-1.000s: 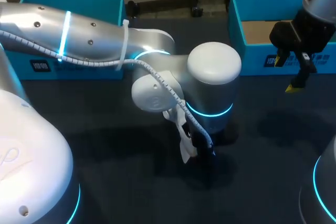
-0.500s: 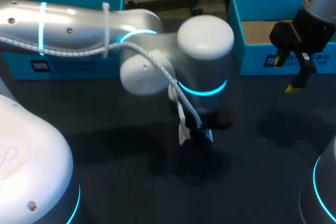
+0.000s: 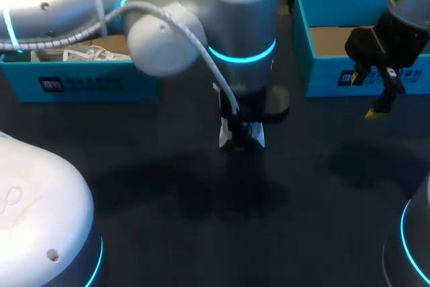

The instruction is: Take the shoe out of the shoebox, open the shoe tongue, remove and reinsert the insole, then place the shoe into the shoebox

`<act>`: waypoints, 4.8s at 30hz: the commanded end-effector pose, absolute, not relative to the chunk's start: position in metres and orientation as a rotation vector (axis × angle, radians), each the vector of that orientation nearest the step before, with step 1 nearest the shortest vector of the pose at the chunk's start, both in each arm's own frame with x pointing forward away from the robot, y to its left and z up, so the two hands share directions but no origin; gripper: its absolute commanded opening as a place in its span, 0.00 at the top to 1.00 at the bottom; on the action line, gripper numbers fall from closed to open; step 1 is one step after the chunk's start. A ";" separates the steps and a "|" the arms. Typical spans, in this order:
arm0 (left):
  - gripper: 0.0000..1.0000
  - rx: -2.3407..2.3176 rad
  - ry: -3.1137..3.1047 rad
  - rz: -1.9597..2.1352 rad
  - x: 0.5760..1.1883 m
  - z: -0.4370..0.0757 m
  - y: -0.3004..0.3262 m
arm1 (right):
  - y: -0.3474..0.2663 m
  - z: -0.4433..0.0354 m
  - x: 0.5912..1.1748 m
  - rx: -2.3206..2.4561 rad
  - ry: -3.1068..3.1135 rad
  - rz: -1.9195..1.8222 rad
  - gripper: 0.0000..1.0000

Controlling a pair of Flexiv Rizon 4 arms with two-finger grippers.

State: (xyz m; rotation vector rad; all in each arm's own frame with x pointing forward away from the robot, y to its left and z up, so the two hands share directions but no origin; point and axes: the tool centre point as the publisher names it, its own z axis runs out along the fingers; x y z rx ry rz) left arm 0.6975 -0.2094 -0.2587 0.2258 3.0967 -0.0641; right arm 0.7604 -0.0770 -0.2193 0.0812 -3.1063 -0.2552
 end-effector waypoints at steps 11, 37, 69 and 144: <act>1.00 0.141 3.067 -0.040 0.707 -0.194 -0.201 | -0.077 -0.220 0.760 0.081 -3.107 -0.254 0.00; 1.00 0.215 3.058 -0.021 0.725 -0.188 -0.174 | -0.077 -0.220 0.760 0.081 -3.107 -0.254 0.00; 1.00 0.264 3.059 -0.212 0.816 -0.164 -0.004 | -0.077 -0.220 0.760 0.081 -3.107 -0.254 0.00; 1.00 0.243 3.110 -0.078 1.014 -0.160 0.199 | -0.077 -0.220 0.760 0.081 -3.107 -0.254 0.00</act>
